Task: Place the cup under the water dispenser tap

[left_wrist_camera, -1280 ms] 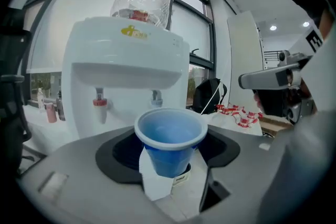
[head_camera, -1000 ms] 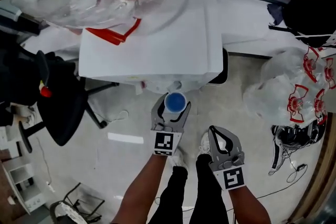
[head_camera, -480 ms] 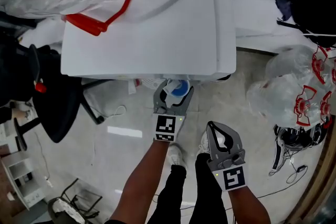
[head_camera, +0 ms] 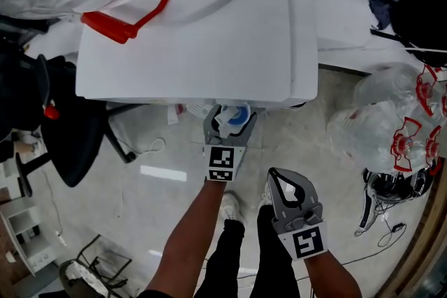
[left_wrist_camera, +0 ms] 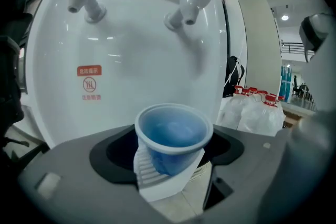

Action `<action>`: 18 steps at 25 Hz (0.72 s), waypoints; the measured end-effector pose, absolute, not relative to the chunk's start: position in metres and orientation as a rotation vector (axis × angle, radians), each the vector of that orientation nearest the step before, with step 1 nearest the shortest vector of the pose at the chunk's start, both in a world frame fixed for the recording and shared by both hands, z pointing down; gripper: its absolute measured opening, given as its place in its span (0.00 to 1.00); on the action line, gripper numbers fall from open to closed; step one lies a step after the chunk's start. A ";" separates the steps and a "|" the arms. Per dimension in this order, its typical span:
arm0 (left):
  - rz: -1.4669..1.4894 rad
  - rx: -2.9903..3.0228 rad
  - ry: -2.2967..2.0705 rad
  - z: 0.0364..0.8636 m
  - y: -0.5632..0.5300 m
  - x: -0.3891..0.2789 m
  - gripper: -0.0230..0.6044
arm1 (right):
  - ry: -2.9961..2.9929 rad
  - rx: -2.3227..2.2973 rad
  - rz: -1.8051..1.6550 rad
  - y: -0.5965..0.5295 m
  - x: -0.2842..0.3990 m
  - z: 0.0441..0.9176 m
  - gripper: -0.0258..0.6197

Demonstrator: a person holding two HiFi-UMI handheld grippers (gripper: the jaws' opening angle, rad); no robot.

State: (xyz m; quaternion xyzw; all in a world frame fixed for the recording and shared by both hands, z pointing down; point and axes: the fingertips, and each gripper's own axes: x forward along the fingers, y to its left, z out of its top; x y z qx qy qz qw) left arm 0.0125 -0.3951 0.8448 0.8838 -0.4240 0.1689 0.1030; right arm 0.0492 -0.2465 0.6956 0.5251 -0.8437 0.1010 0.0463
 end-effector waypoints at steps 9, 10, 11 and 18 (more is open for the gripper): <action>0.521 2.586 -1.217 0.842 -0.374 0.006 0.80 | -2.589 1.616 0.288 -0.248 0.047 0.682 0.04; 0.516 2.589 -1.217 0.836 -0.368 0.004 0.79 | -2.584 1.625 0.285 -0.247 0.047 0.679 0.04; 0.511 2.592 -1.216 0.830 -0.362 0.002 0.77 | -2.579 1.635 0.281 -0.247 0.048 0.675 0.04; 0.459 2.609 -1.190 0.770 -0.300 -0.027 0.62 | -2.585 1.637 0.182 -0.243 0.036 0.637 0.04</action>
